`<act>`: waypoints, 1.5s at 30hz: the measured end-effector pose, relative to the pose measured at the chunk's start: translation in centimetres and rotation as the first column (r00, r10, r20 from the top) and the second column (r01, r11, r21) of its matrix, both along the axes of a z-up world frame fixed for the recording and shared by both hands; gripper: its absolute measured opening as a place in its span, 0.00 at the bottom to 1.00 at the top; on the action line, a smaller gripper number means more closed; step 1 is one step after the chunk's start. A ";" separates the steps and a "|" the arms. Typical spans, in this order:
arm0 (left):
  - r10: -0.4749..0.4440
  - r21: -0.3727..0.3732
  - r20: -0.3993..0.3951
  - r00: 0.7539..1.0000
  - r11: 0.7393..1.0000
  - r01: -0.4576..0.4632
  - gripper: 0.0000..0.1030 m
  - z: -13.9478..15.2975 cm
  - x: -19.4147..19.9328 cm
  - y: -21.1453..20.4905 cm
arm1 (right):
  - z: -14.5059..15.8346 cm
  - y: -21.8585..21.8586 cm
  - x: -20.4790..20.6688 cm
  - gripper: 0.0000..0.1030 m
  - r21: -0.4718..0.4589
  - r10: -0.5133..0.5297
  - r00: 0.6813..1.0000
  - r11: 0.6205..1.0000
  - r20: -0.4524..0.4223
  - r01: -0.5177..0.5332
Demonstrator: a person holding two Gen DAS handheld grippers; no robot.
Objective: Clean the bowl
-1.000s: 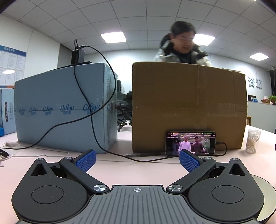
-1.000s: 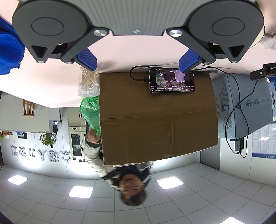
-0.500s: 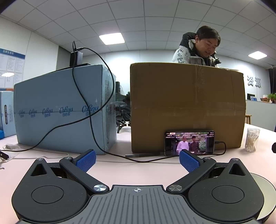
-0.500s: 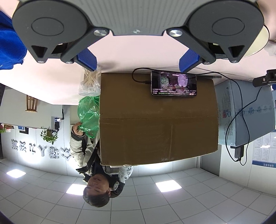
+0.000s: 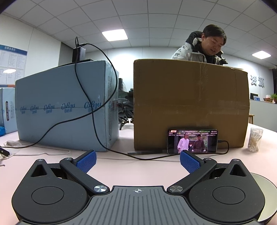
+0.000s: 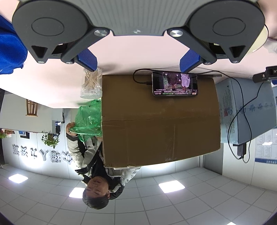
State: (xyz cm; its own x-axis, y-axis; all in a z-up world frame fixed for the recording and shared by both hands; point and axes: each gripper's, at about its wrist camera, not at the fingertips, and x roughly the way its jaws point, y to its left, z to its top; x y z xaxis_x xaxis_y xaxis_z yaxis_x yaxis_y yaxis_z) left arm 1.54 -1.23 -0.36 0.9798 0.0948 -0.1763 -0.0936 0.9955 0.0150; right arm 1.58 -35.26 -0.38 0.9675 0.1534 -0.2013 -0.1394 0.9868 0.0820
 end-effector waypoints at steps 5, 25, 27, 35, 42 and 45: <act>0.006 -0.013 0.014 1.000 1.000 -0.006 1.00 0.0 -0.2 0.3 | -0.1 0.0 -0.1 1.00 -0.001 -0.003 1.000 1.000 0.006 0.003; 0.040 0.031 0.071 0.997 0.999 -0.042 1.00 0.2 -0.9 -0.4 | -0.1 0.1 -0.1 1.00 -0.002 -0.021 1.000 1.000 0.008 0.021; 0.039 0.032 0.072 0.997 0.999 -0.042 1.00 0.2 -1.0 -0.5 | -0.1 0.1 -0.1 1.00 -0.001 -0.020 1.000 1.000 0.006 0.020; 0.035 0.033 0.075 0.997 0.999 -0.037 1.00 0.2 -1.2 -0.5 | -0.2 -0.2 -0.1 1.00 0.002 -0.017 1.000 1.000 0.000 0.017; 0.031 0.032 0.075 0.997 0.999 -0.033 1.00 0.2 -1.2 -0.5 | -0.3 -0.4 -0.1 1.00 0.002 -0.014 1.000 1.000 -0.004 0.014; 0.029 0.031 0.075 0.997 0.999 -0.031 1.00 0.2 -1.2 -0.5 | -0.3 -0.4 -0.1 1.00 0.003 -0.014 1.000 1.000 -0.005 0.014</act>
State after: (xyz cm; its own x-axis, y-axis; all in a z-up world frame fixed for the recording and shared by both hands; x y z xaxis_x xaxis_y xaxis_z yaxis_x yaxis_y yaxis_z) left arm 0.37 -1.68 -0.12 0.9867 0.1286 -0.0997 -0.1253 0.9914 0.0388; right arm 1.45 -35.69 -0.71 0.9684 0.1408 -0.2059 -0.1255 0.9884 0.0858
